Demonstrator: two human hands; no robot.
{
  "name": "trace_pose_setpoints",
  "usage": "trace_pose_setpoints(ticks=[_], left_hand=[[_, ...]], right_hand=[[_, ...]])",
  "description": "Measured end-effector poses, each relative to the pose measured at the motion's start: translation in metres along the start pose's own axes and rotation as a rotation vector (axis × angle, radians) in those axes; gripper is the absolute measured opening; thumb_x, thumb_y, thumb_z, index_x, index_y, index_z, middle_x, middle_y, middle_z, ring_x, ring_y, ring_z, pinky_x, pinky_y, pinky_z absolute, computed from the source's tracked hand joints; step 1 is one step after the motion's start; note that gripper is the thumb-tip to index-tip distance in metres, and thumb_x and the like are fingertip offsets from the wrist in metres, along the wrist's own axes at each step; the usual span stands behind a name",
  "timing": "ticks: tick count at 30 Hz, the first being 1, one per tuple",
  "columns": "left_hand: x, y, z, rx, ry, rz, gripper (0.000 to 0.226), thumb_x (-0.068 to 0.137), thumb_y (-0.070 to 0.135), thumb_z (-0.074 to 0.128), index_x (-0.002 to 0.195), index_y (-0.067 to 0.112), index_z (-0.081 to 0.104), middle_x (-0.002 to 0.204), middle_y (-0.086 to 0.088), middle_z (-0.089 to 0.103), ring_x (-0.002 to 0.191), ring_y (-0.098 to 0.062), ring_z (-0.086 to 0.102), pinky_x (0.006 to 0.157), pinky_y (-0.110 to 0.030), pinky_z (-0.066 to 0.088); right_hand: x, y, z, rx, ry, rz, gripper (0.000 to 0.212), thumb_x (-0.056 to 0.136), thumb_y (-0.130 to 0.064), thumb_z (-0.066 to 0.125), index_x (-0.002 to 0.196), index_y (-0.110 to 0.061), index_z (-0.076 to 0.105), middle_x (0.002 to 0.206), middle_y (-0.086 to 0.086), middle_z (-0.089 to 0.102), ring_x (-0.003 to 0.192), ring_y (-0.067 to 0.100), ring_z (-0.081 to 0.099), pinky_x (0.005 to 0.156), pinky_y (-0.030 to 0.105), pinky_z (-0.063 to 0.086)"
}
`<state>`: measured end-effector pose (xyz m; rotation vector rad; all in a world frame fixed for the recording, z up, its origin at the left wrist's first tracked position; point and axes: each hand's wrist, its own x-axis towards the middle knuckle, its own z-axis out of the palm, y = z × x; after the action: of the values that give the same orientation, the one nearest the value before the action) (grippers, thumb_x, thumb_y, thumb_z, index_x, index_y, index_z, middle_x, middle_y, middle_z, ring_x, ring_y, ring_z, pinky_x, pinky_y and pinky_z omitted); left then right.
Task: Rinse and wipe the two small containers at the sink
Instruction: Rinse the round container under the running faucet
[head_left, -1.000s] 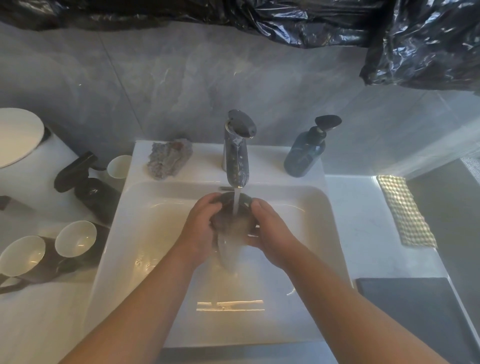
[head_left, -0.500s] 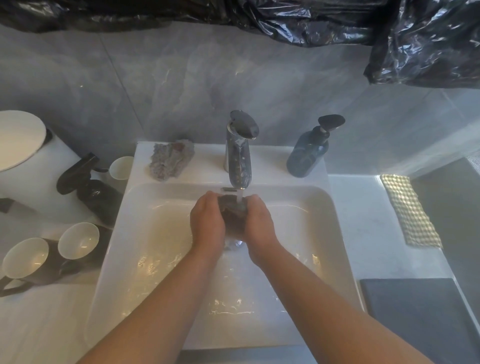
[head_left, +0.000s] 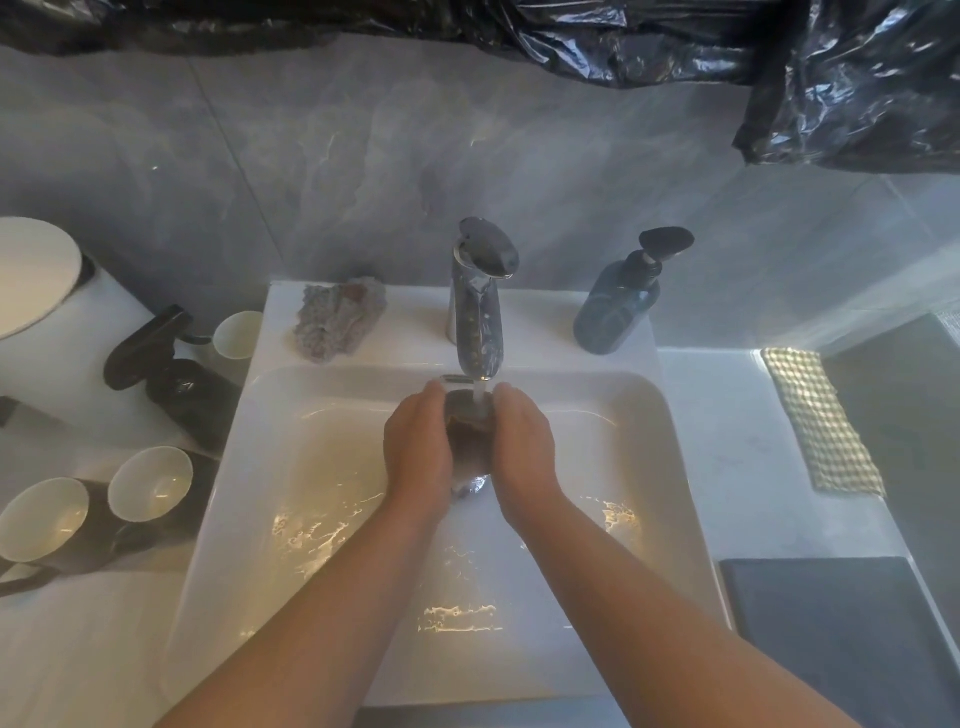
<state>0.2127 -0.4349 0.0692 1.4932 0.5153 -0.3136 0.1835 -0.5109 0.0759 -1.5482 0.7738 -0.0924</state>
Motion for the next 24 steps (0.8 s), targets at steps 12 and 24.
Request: trace_pose_setpoints(ticks=[12, 24], left_hand=[[0.015, 0.000, -0.001, 0.046, 0.030, -0.056, 0.029, 0.076, 0.037, 0.049, 0.060, 0.021, 0.068, 0.074, -0.010, 0.068, 0.078, -0.036, 0.065, 0.080, -0.049, 0.056], [0.012, 0.007, -0.001, 0.039, 0.039, -0.071, 0.034, 0.086, 0.030, 0.048, 0.058, 0.016, 0.061, 0.072, -0.009, 0.065, 0.068, -0.028, 0.056, 0.068, -0.038, 0.046]], right_hand=[[0.009, -0.001, -0.006, 0.071, 0.002, 0.114, 0.043, 0.101, -0.034, 0.034, 0.079, -0.006, 0.058, 0.080, 0.008, 0.063, 0.076, 0.022, 0.055, 0.069, 0.032, 0.045], [0.020, -0.002, -0.008, 0.080, 0.034, 0.258, 0.032, 0.098, -0.022, 0.036, 0.069, -0.013, 0.047, 0.074, 0.009, 0.049, 0.075, 0.022, 0.044, 0.068, 0.034, 0.036]])
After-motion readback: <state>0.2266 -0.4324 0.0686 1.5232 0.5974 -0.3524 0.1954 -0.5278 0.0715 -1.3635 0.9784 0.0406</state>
